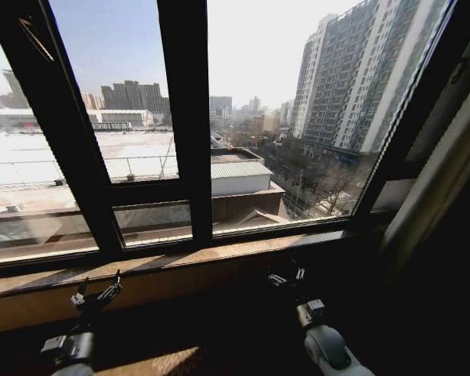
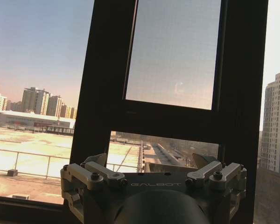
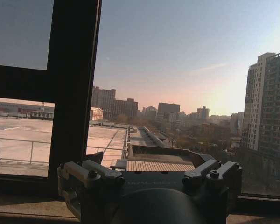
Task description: Open the curtains by pulling them apart, changing their state from closed to fully open.
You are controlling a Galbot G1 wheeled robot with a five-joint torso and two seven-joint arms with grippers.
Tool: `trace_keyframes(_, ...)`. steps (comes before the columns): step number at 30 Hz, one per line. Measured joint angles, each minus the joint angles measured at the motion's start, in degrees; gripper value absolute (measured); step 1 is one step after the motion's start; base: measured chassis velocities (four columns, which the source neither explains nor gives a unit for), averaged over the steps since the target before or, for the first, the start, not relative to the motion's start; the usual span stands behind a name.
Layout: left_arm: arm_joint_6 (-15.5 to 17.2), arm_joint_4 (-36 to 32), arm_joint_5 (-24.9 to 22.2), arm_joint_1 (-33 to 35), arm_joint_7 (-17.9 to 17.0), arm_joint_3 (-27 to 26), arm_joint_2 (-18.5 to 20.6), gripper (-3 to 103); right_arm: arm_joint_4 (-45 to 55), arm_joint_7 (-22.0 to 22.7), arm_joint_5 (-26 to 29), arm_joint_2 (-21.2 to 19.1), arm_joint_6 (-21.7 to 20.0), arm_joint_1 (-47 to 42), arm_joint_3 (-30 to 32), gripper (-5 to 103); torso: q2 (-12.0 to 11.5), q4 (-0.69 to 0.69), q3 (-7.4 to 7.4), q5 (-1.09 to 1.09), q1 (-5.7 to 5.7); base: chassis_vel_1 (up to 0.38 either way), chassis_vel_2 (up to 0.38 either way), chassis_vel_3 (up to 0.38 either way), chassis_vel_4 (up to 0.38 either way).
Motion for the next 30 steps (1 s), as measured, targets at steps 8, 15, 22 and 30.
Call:
trace_keyframes(8, 0.0, -0.02, 0.0, 0.0, 0.01, 0.01, -0.01, 100, 0.0, 0.0, 0.0, 0.0, 0.0, -0.01, 0.0, 100, 0.0, -0.01, 0.0, 0.05, -0.01, 0.277, -0.436, -0.281, 0.43)
trace_keyframes(15, 0.0, -0.01, 0.0, 0.01, 0.01, 0.0, -0.01, 100, 0.0, 0.0, 0.0, 0.0, 0.0, -0.01, 0.0, 100, 0.01, 0.0, -0.01, -0.01, -0.03, 0.198, -0.452, -0.194, 0.436)
trace_keyframes(22, 0.0, -0.01, 0.0, 0.02, 0.01, 0.02, -0.02, 100, 0.0, 0.0, 0.0, -0.01, 0.0, -0.01, 0.01, 100, 0.02, 0.01, -0.02, -0.05, -0.05, 0.098, -0.225, -0.098, 0.27)
trace_keyframes(30, -0.01, 0.0, 0.0, -0.01, 0.0, 0.0, 0.0, 100, 0.0, 0.0, 0.0, 0.0, 0.0, 0.01, 0.01, 100, -0.04, 0.01, 0.02, -0.01, 0.06, -0.006, 0.043, -0.003, -0.046)
